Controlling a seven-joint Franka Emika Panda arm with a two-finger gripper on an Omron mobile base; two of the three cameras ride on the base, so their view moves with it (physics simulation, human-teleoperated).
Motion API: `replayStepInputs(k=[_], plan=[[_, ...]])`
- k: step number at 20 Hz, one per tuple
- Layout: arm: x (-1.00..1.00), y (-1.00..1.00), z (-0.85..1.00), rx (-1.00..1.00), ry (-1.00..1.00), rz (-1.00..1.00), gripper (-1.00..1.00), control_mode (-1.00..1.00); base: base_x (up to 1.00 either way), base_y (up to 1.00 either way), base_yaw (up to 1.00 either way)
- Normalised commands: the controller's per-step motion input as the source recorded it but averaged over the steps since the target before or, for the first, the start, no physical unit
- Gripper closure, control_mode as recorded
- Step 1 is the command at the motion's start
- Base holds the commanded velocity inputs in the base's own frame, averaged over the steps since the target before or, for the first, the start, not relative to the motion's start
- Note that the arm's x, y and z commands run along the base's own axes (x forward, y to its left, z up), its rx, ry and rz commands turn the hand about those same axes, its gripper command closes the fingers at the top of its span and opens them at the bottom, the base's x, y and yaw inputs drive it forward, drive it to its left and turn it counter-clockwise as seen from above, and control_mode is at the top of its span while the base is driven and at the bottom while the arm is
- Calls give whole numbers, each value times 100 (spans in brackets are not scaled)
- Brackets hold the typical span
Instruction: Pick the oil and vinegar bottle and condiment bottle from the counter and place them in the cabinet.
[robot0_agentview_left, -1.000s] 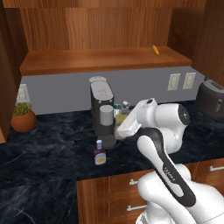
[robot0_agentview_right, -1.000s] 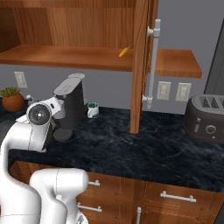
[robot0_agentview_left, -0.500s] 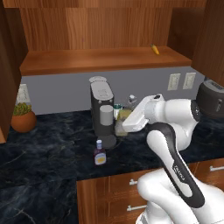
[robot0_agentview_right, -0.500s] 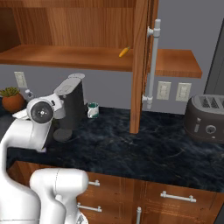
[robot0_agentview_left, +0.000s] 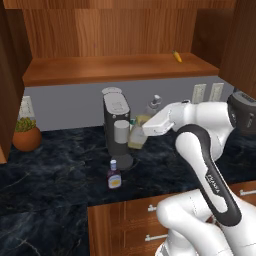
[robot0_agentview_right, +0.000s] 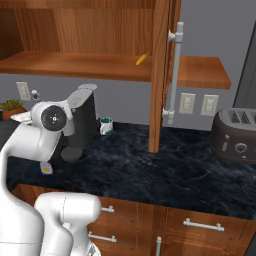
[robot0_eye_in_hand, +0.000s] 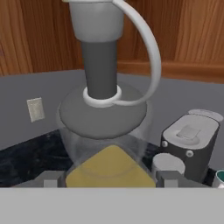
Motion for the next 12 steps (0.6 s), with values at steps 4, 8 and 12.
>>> replayStepInputs(k=[4, 8, 12], plan=[[0, 0, 66, 0, 1, 0, 100, -100, 0, 0, 0], [-3, 0, 76, -6, 0, 0, 100, -100, 0, 0, 0], [-5, 0, 66, -9, 0, 0, 100, -100, 0, 0, 0]])
